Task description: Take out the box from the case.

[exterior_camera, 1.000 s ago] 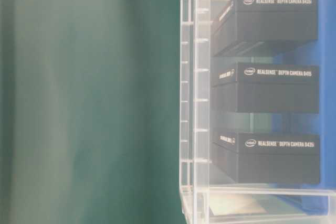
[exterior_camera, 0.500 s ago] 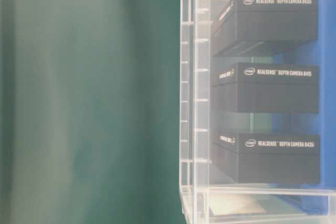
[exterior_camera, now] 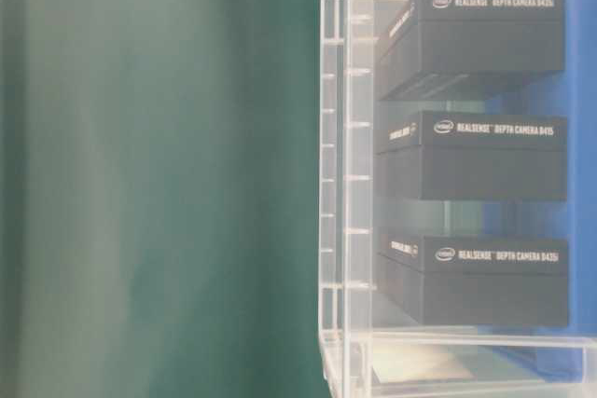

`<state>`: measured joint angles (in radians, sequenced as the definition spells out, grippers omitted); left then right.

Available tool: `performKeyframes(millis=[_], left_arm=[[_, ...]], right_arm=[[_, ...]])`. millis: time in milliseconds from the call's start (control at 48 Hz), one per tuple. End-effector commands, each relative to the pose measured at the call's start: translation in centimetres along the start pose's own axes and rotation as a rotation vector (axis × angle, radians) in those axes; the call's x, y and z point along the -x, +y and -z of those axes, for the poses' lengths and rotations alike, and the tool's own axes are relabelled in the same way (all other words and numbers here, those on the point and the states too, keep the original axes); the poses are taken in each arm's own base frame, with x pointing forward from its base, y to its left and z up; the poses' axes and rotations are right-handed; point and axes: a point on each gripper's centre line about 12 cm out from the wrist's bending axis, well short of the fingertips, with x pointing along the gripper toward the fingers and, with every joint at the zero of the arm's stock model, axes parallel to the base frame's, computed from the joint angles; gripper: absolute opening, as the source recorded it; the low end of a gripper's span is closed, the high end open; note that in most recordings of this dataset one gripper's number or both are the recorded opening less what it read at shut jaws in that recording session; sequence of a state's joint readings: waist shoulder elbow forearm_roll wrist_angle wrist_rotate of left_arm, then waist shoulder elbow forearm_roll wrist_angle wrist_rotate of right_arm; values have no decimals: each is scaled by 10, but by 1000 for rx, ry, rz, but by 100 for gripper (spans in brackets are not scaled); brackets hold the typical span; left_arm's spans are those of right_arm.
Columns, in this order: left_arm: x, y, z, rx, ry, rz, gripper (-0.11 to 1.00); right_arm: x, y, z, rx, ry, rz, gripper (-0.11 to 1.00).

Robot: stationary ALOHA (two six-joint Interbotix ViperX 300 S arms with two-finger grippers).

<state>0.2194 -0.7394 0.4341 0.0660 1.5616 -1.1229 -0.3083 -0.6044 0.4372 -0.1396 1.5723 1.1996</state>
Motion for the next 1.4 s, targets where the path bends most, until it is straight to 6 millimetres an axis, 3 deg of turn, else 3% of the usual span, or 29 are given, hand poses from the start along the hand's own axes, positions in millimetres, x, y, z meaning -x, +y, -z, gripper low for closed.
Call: performKeyframes(millis=[0, 188, 584, 750, 834, 938, 1021, 1167, 1230, 1376], left_arm=[[5, -1, -11, 23, -24, 2, 13], [1, 1, -27, 19, -34, -29, 14], [-1, 0, -29, 21, -24, -36, 19], [-2, 1, -29, 30, -23, -38, 32], [-2, 0, -28, 35, -20, -36, 47], [-2, 1, -28, 53, -19, -39, 70], [-2, 1, -28, 59, -19, -39, 88], [-4, 1, -28, 64, -15, -44, 96], [-5, 1, -28, 67, -14, -47, 96], [-7, 2, -27, 80, -10, -55, 96]], right_arm=[[5, 0, -13, -18, -24, -23, -1], [-3, 0, -28, -20, -27, -7, -1], [-9, -1, -27, -22, -18, 2, -1], [-10, 1, -28, -28, -26, -15, 0], [-11, 1, -27, -30, -27, -9, 1], [-15, -2, -27, -46, -26, 9, 20], [-20, -3, -25, -69, -21, 21, 46], [-24, -5, -24, -88, -16, 39, 86], [-24, -5, -24, -93, -16, 39, 94], [-24, -5, -24, -96, -17, 37, 95]])
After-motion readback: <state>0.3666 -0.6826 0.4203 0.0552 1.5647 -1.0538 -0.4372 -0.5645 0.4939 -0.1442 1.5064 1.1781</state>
